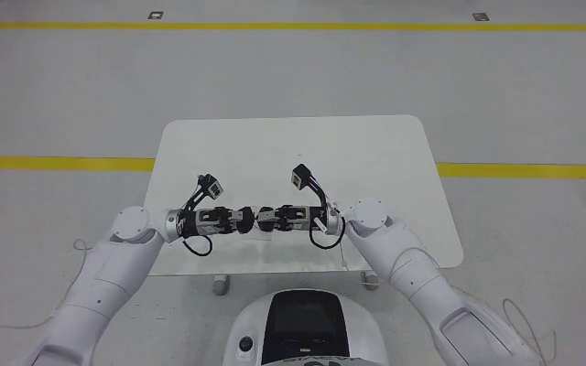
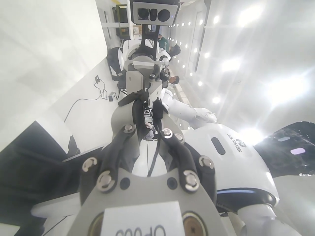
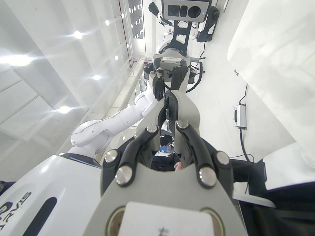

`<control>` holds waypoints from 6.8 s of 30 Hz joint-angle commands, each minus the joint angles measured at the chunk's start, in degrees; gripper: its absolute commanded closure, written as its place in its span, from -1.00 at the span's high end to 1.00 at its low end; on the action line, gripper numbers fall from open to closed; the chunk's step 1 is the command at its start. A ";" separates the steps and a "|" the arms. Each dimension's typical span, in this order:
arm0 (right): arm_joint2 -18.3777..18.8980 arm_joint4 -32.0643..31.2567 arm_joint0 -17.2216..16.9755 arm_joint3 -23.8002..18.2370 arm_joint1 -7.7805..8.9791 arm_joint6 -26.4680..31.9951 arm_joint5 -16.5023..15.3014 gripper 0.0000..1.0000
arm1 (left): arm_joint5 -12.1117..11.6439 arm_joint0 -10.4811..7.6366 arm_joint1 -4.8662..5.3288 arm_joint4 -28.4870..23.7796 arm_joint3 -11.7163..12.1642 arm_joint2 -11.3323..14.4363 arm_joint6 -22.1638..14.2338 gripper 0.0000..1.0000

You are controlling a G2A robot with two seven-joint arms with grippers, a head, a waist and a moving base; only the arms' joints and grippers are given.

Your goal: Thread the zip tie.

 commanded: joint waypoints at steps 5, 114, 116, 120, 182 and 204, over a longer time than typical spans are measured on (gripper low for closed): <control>-0.37 0.13 0.19 0.13 -0.06 0.00 -0.01 -1.00 | -0.08 -0.14 -0.07 0.11 0.14 0.31 0.01 -0.80; 1.65 -4.02 -1.13 -1.06 1.27 -6.38 2.02 1.00 | -1.25 1.05 -6.24 15.00 7.45 -20.37 8.85 -1.00; 1.53 -7.44 -0.48 -2.87 1.49 -8.40 4.99 1.00 | -1.25 1.05 -6.24 15.00 7.45 -20.37 8.85 -1.00; 0.69 -13.96 0.45 -5.57 1.71 -13.08 12.66 1.00 | -1.25 1.05 -6.24 15.00 7.45 -20.37 8.85 -1.00; -23.90 -47.88 22.29 5.05 -10.62 -8.25 37.92 1.00 | -1.25 1.05 -6.24 15.00 7.45 -20.37 8.85 -1.00; -23.75 -46.76 20.65 11.48 -12.82 -13.93 28.41 1.00 | -1.25 1.05 -6.24 15.00 7.45 -20.37 8.85 -1.00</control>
